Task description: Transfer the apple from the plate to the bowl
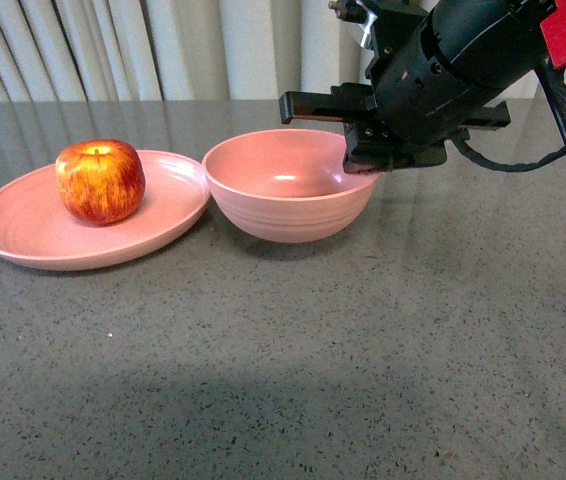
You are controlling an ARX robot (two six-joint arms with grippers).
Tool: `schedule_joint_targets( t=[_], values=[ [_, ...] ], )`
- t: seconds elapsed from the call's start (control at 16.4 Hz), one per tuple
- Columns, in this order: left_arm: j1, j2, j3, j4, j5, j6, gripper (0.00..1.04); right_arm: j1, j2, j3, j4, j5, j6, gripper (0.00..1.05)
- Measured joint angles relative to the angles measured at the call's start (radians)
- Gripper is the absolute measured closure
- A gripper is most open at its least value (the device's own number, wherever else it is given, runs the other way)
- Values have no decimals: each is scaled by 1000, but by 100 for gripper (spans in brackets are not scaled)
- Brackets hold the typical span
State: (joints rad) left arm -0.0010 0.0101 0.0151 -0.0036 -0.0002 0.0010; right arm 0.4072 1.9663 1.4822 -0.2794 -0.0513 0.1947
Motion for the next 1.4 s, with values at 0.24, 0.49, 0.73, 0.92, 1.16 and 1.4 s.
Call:
schedule_joint_targets(
  t=[0.24, 0.49, 0.73, 0.92, 1.16, 1.4],
  values=[
    [0, 0, 0, 0, 0, 0, 7, 8, 19, 6, 4, 0, 19, 102],
    [0, 0, 0, 0, 0, 0, 7, 12, 29, 6, 7, 6, 23, 102],
    [0, 0, 0, 0, 0, 0, 7, 11, 29, 3, 3, 7, 23, 102],
    [0, 0, 0, 0, 0, 0, 7, 11, 29, -3, 4, 12, 24, 96],
    [0, 0, 0, 0, 0, 0, 7, 4, 29, -3, 4, 12, 27, 58],
    [0, 0, 0, 0, 0, 0, 7, -16, -19, -32, 40, 4, 51, 16]
  ],
)
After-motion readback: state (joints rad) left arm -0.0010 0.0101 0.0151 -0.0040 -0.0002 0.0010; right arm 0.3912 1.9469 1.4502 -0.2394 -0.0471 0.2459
